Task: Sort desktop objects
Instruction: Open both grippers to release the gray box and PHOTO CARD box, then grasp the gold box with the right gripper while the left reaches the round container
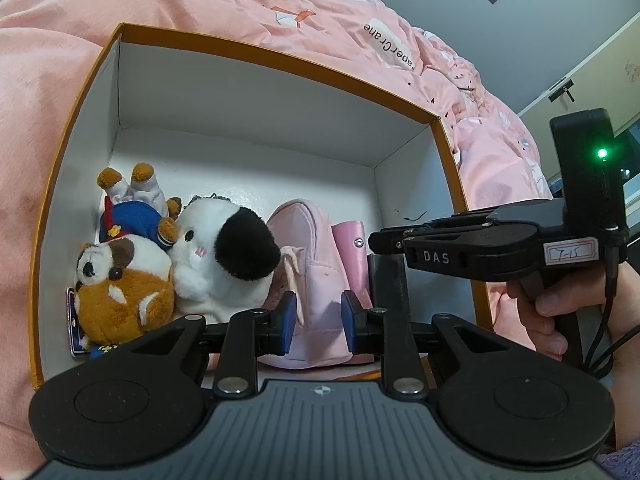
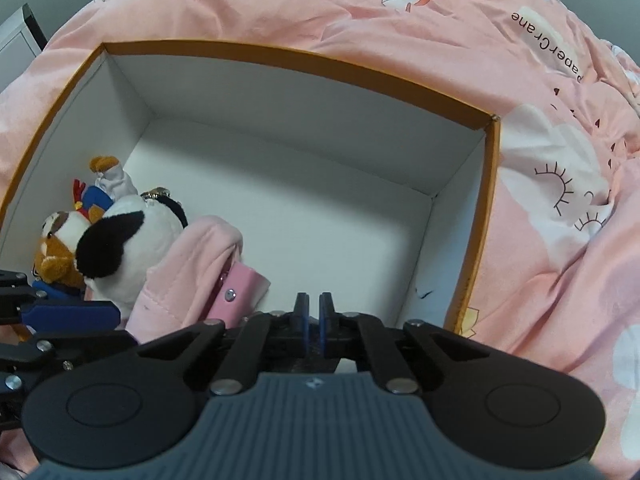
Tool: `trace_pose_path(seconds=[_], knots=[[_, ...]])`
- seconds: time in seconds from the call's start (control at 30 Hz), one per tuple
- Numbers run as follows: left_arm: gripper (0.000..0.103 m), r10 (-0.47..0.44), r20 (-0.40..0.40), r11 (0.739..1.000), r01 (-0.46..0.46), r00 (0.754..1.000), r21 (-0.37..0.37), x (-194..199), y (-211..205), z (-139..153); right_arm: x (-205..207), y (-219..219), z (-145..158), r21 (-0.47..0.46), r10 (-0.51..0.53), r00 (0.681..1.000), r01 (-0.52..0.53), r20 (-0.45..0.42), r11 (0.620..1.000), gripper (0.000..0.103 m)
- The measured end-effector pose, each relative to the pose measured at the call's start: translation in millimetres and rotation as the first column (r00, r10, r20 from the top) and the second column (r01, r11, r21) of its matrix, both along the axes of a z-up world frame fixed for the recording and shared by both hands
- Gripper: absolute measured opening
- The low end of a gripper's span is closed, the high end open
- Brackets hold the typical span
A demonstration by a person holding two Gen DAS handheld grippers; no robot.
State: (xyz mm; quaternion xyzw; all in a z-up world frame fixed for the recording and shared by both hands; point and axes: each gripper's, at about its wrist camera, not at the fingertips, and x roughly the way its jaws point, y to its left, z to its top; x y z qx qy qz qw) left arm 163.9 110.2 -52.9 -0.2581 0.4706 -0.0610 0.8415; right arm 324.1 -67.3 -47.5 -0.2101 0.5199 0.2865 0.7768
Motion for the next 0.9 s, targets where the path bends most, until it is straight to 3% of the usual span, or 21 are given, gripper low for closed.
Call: trace_pose_path(seconds=[0.27, 0.37, 0.5, 0.6, 0.77, 0.83, 0.9], knots=[[0.027, -0.008, 0.023, 0.999, 0.007, 1.000, 0.045, -2.6, -4.0, 6.9, -15.1, -12.3, 24.9, 0.100, -0.005, 0.997, -0.002, 0.071, 0.995, 0.009], [0.027, -0.011, 0.042, 0.997, 0.008, 0.999, 0.075, -4.8, -6.8, 11.6, -26.0, -23.9, 37.1, 0.140, -0.008, 0.996, -0.005, 0.090, 0.990, 0.021], [0.027, -0.013, 0.103, 0.991, -0.002, 0.995, 0.137, -11.6, -12.8, 23.8, -46.3, -42.2, 52.8, 0.211, -0.009, 0.992, -0.017, 0.124, 0.977, 0.025], [0.027, -0.031, 0.204, 0.972, -0.018, 0.979, 0.236, -23.2, -20.2, 40.6, -61.2, -57.5, 65.3, 0.281, -0.046, 0.983, -0.007, 0.180, 0.960, 0.025], [0.030, -0.120, 0.299, 0.907, -0.017, 0.947, 0.420, -42.8, -43.4, 64.6, -90.6, -81.4, 76.2, 0.347, -0.072, 0.951, -0.038, 0.300, 0.937, 0.026], [0.031, -0.168, 0.278, 0.888, 0.023, 0.946, 0.460, -47.8, -52.9, 71.9, -103.7, -90.6, 77.9, 0.365, -0.073, 0.948, -0.048, 0.311, 0.930, 0.026], [0.031, -0.227, 0.237, 0.891, 0.103, 0.945, 0.442, -53.5, -58.5, 77.4, -113.6, -101.0, 77.8, 0.379, -0.081, 0.948, -0.043, 0.306, 0.924, 0.026]])
